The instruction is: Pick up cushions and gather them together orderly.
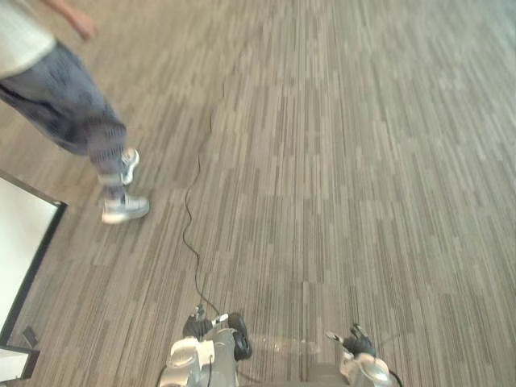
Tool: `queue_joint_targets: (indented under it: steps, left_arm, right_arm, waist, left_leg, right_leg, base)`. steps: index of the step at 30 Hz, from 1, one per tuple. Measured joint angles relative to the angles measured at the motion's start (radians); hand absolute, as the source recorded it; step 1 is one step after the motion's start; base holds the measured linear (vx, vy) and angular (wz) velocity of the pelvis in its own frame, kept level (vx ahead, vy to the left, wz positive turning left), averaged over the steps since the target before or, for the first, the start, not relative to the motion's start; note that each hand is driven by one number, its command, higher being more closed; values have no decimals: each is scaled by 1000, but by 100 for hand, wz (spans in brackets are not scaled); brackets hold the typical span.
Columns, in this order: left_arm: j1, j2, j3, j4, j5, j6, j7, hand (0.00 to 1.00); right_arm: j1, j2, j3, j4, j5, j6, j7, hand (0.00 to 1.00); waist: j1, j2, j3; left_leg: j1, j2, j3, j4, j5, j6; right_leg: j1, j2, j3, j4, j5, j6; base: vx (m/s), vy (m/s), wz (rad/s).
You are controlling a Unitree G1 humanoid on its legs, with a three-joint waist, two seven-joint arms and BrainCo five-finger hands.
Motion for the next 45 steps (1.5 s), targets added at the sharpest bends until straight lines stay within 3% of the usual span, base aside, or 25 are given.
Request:
queue_joint_targets:
  steps: [2, 3, 4, 5, 7, 10, 12, 13, 14, 18, 20, 21, 22, 25, 28, 30, 31, 32, 35, 36, 37, 39, 41, 42, 45]
  left_arm:
    - [27, 1, -14, 10, 2, 4, 1, 0]
    - [7, 28, -57, 35, 4, 9, -1, 0]
    - [4, 28, -64, 40, 4, 9, -1, 0]
    - [0, 17, -80, 50, 5, 10, 1, 0]
    - [-4, -9, -80, 51, 11, 12, 2, 0]
    - [-25, -46, -80, 53, 15, 11, 1, 0]
    - [-46, -53, -82, 70, 24, 11, 0, 0]
    - [-56, -51, -86, 80, 29, 11, -1, 0]
    - [-73, -68, -90, 97, 42, 12, -1, 0]
    - [-87, -88, -85, 88, 63, 9, -8, 0]
    - [-66, -95, -57, 63, 64, 9, -8, 0]
    - [-55, -107, -20, 30, 62, 9, -7, 0]
    - [-55, -106, -17, 24, 61, 10, -6, 0]
    - [-15, -108, -5, -29, 48, 11, -5, 0]
    - [-4, -104, -20, -59, 39, 7, -4, 0]
    - [0, -105, -46, -54, 38, 3, -1, 0]
    - [0, -105, -55, -47, 37, 3, -1, 0]
    - [-1, -104, -62, -37, 34, 2, 1, 0]
    - [-22, -63, -60, 10, 30, 5, 2, 0]
    - [-17, -35, -48, 13, 32, 5, 1, 0]
    - [-15, -33, -48, 15, 31, 5, 1, 0]
    - [4, -23, -62, 33, 32, 5, -1, 0]
    - [-9, -8, -61, 76, 36, 20, 3, 0]
    - [-16, -21, -67, 86, 41, 30, 3, 0]
    - [-21, -21, -82, 91, 41, 30, 2, 0]
  right_arm:
    - [23, -9, -3, -8, -14, -5, 5, 0]
    - [26, -7, 7, -4, -33, -1, 7, 0]
    - [27, -8, 11, -4, -35, 0, 7, 0]
    - [29, -11, 9, -12, -31, -4, 10, 0]
    - [2, -22, 10, -31, -38, -5, 12, 0]
    - [2, -31, 13, -114, -39, -20, 20, 0]
    - [-3, -37, 25, -123, -38, -26, 24, 0]
    - [-4, -43, 36, -117, -41, -24, 25, 0]
    - [-28, -67, 39, -92, -41, -23, 26, 0]
    - [-60, -71, 9, -51, -68, -11, 27, 0]
    - [-14, -57, 37, -94, -71, -3, 30, 0]
    - [-9, -42, 46, -105, -72, -2, 29, 0]
    - [-9, -40, 49, -104, -68, -2, 28, 0]
    - [11, -15, 53, -103, -60, -1, 25, 0]
    - [26, -4, 52, -104, -35, 2, 25, 0]
    - [13, -9, 33, -82, -35, -3, 25, 0]
    - [7, -14, 28, -68, -37, -3, 22, 0]
    - [-3, -23, 30, -33, -38, 0, 17, 0]
    - [-2, 8, 28, 8, -40, 4, 21, 0]
    - [20, 18, 21, 12, -41, 3, 23, 0]
    - [22, 19, 21, 12, -41, 3, 23, 0]
    - [40, -3, 35, 21, -52, -2, 25, 0]
    - [16, -4, 55, 33, -71, 0, 29, 0]
    - [9, -38, 61, -2, -76, -4, 35, 0]
    - [-15, -63, 59, -43, -75, -24, 37, 0]
  waist:
    - [-2, -17, -22]
    - [-26, -62, -26]
    - [-28, -64, -24]
    - [-34, -45, -9]
    - [-42, -4, 18]
    - [-57, 40, 39]
    - [-74, 39, 39]
    - [-84, 27, 38]
    - [-81, 62, 49]
    - [-87, 72, 57]
    - [-89, 71, 61]
    - [-69, 74, 59]
    - [-64, 68, 60]
    - [-31, 34, 58]
    - [-6, 7, 48]
    - [-4, 8, 31]
    - [-3, 21, 25]
    - [4, 30, 13]
    - [-17, -22, -14]
    - [-8, -54, -32]
    - [-8, -55, -34]
    - [-20, -68, -59]
    - [-26, -72, -39]
    - [-34, -20, -6]
    - [-62, 36, 21]
  left_leg:
    - [133, -69, -28, -141, -144, -44]
    - [200, -136, -21, -186, -168, -20]
    - [215, -142, -19, -197, -172, -17]
    - [297, -150, -10, -244, -177, -23]
    - [447, -138, -8, -359, -180, -24]
    - [584, -111, -4, -431, -175, -28]
    - [632, -112, -16, -447, -176, -29]
    - [667, -124, -46, -459, -176, -32]
    - [722, -103, -90, -480, -170, -57]
    - [734, -124, -181, -434, 43, -93]
    - [569, -34, -234, 53, 170, -217]
    - [439, 33, -209, 342, 143, -233]
    - [397, 56, -191, 418, 126, -229]
    - [210, 148, -65, 502, 20, -125]
    - [111, 130, 31, 208, -49, -98]
    - [93, 25, -10, -287, 40, -114]
    - [78, 11, -45, -386, 97, -123]
    - [74, -13, -114, -419, 233, -129]
    - [72, -48, -140, -288, 145, -75]
    - [75, -60, -124, -138, 88, -47]
    - [78, -62, -121, -123, 74, -46]
    - [245, -124, -99, -299, -47, -70]
    - [357, -136, -52, -347, -81, -66]
    - [498, -108, -2, -433, -86, -64]
    - [622, -63, 67, -473, -85, -64]
  right_leg:
    - [-105, -18, 46, 351, -19, 50]
    - [-239, -51, 91, 635, 116, 111]
    - [-259, -50, 94, 673, 159, 116]
    - [-350, -21, 93, 833, 150, 88]
    - [-444, 48, -1, 914, 19, 28]
    - [-619, 133, -174, 776, -67, -28]
    - [-664, 160, -226, 505, -26, -61]
    - [-658, 181, -219, 287, 72, -67]
    - [-617, 215, -227, 202, 232, -165]
    - [-557, 173, -230, 360, 33, -184]
    - [-392, 179, -250, 301, -49, -170]
    - [-323, 195, -247, 278, -79, -180]
    - [-298, 197, -247, 271, -90, -183]
    - [-123, 194, -208, 177, -134, -180]
    - [14, 147, -151, 67, -153, -146]
    - [88, 89, -89, 11, -161, -131]
    - [98, 88, -66, 5, -161, -131]
    - [108, 85, -10, 7, -163, -128]
    - [82, 39, 120, 105, -46, -65]
    - [61, 38, 167, 242, 61, -64]
    - [52, 39, 169, 277, 88, -54]
    - [-99, 23, 199, 634, 222, 146]
    - [-251, 20, 134, 853, 100, 83]
    - [-375, 49, -3, 918, 1, 11]
    - [-521, 91, -212, 744, -82, -51]
  base:
    - [459, 301, -40]
    - [452, 247, -5]
    - [520, 137, 9]
    - [427, 109, -20]
    - [599, 145, -30]
    - [728, 77, -5]
    - [541, -40, 30]
    - [749, -63, 37]
    - [889, -62, 19]
    - [662, -120, 35]
    - [469, -121, 40]
    - [478, -64, -10]
    - [476, -54, -17]
    - [492, 6, -30]
    - [614, 177, -53]
    - [628, 262, -69]
    - [651, 355, -87]
    - [651, 404, -52]
    - [710, 385, -25]
    - [664, 311, -38]
    - [589, 274, -48]
    - [524, 201, -75]
    - [568, 117, -97]
    - [529, 147, -91]
    - [560, 123, -78]
